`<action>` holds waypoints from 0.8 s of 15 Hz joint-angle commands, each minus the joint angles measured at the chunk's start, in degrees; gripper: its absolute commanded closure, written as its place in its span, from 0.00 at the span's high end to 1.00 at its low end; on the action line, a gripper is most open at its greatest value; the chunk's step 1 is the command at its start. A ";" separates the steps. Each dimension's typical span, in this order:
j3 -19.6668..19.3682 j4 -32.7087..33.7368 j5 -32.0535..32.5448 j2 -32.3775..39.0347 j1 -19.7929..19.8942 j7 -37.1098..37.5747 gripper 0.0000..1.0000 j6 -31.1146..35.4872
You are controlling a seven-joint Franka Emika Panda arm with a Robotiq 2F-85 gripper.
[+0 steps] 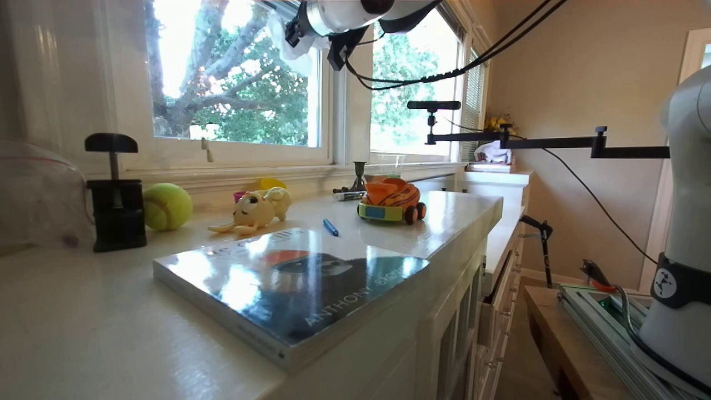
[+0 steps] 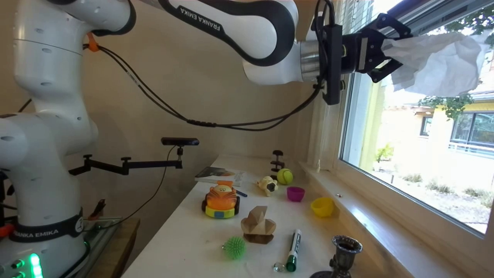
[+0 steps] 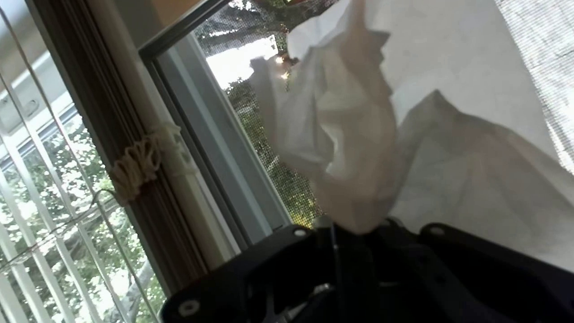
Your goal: Use the white napkin to clean the window.
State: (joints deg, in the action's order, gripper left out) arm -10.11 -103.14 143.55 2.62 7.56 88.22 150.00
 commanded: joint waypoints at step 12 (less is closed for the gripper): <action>2.69 2.78 0.91 4.76 -0.99 1.06 0.00 5.50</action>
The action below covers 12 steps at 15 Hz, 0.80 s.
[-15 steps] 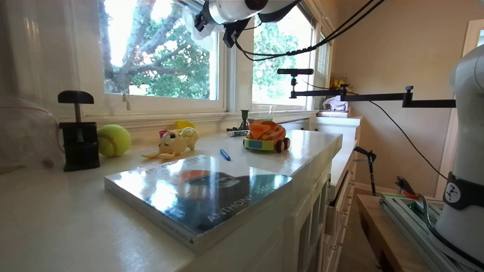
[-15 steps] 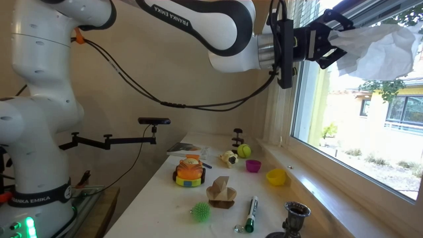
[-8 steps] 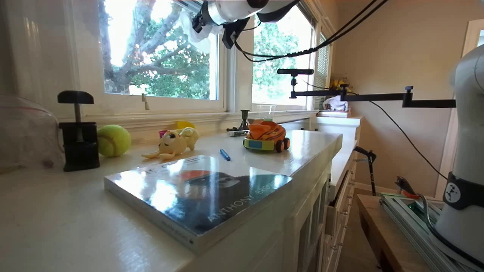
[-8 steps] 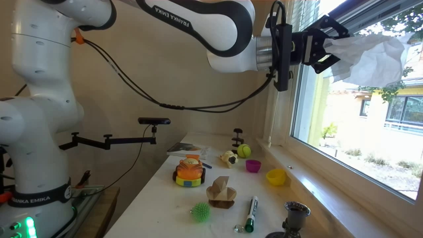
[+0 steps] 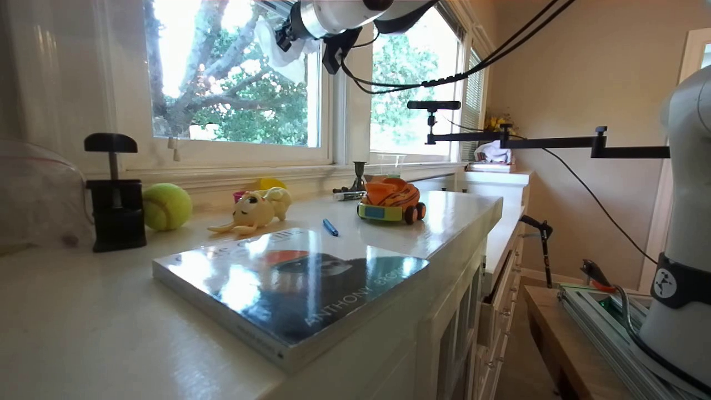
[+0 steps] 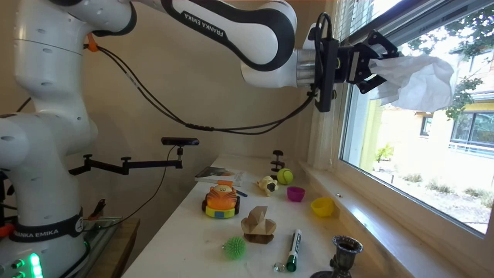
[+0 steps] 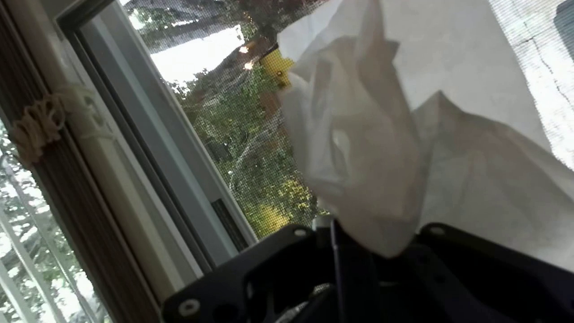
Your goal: Use the white napkin to clean the window.
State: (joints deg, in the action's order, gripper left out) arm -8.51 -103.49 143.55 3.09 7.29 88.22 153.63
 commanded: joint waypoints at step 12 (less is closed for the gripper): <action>2.98 2.90 0.86 6.42 -0.26 0.26 0.00 4.15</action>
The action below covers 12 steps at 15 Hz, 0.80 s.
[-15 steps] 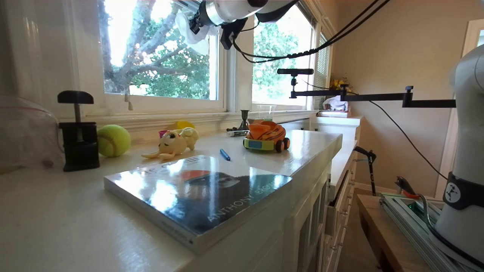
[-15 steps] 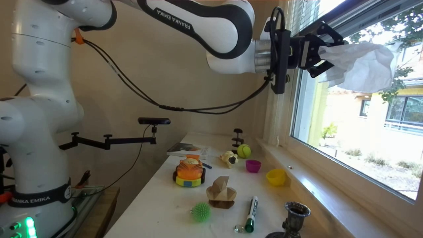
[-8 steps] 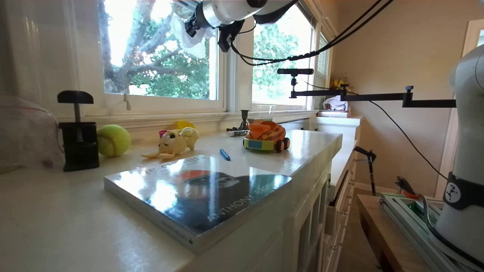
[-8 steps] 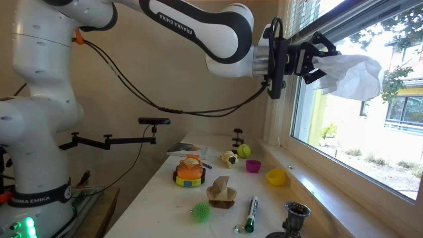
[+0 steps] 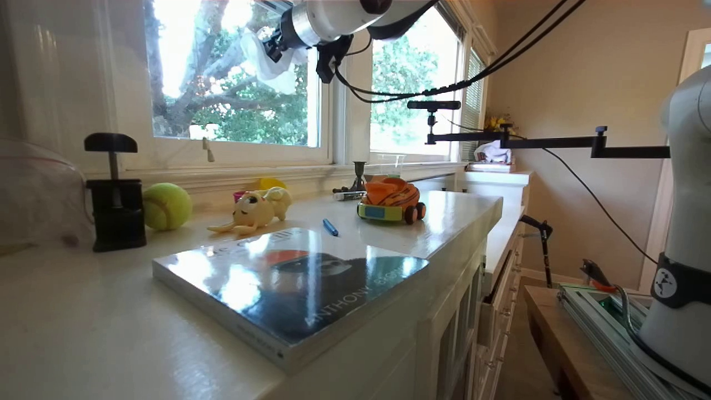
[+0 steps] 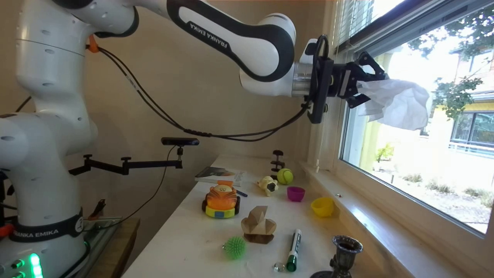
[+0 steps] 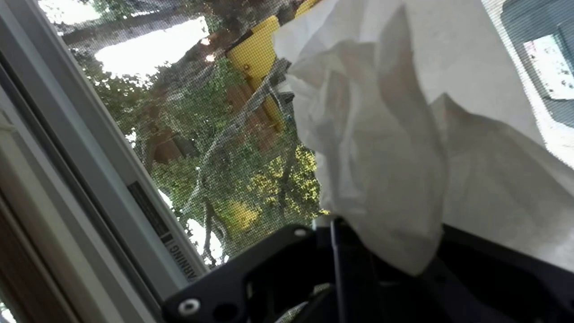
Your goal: Use the white napkin to clean the window.
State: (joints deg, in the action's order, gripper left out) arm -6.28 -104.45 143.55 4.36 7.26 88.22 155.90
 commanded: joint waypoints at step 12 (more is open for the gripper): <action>0.58 1.73 0.41 5.85 -0.24 -2.23 0.00 -1.81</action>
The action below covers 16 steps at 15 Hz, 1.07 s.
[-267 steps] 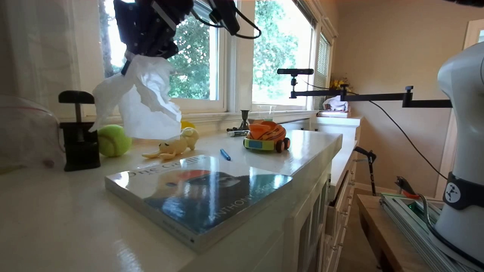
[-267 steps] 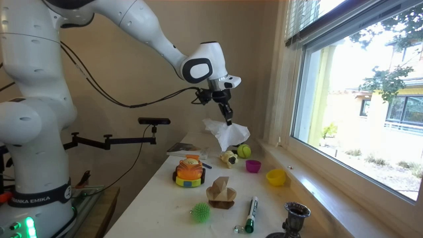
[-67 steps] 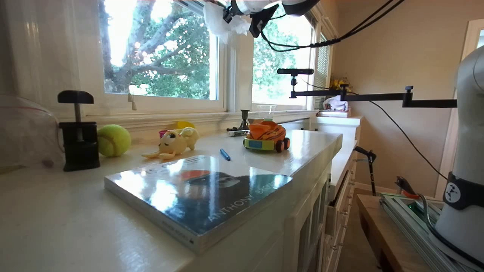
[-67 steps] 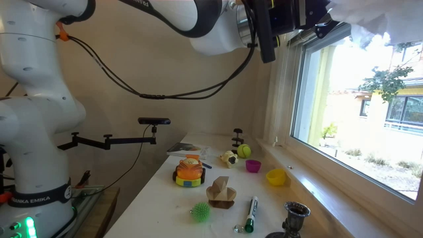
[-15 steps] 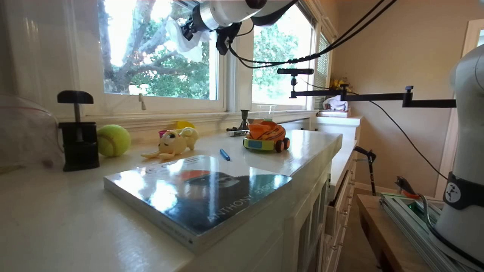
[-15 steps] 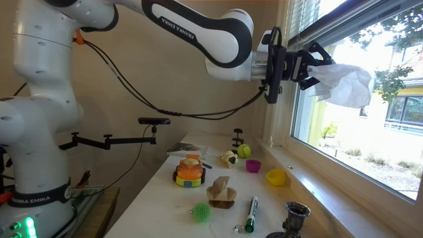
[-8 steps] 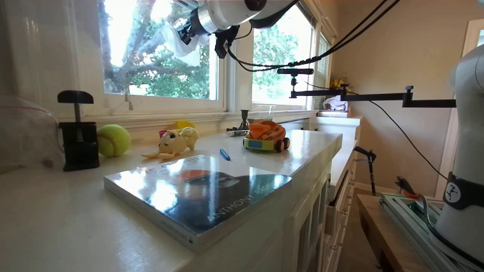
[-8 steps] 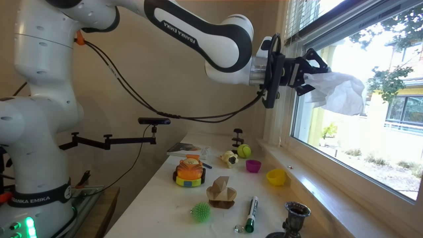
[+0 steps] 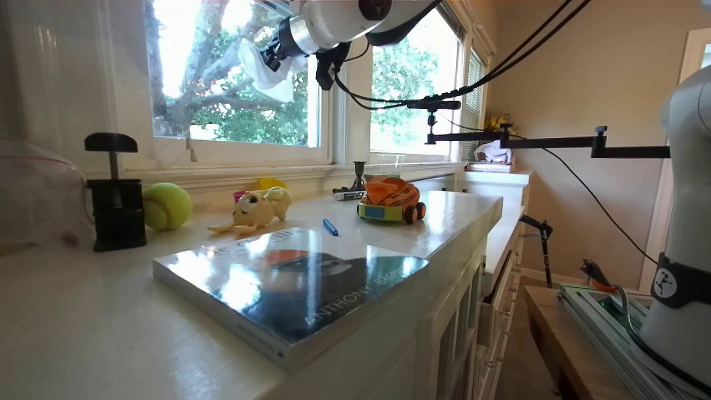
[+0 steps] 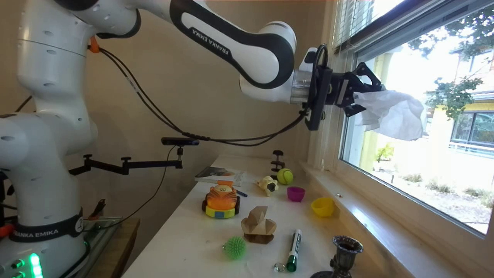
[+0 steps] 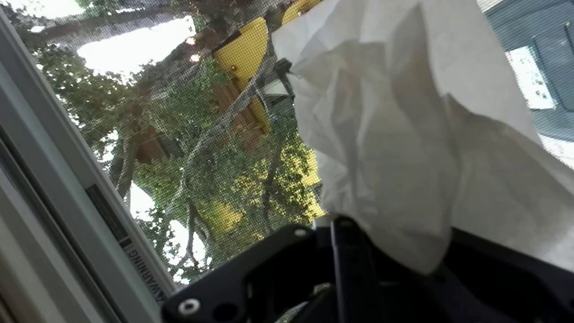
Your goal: Use the white napkin to clean the window.
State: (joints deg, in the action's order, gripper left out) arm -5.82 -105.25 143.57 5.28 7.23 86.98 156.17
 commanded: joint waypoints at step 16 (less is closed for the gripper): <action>1.45 -2.12 0.55 -3.97 -0.27 -7.97 0.00 -10.74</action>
State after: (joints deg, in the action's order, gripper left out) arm -3.71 -110.58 143.56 5.83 5.83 83.57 140.11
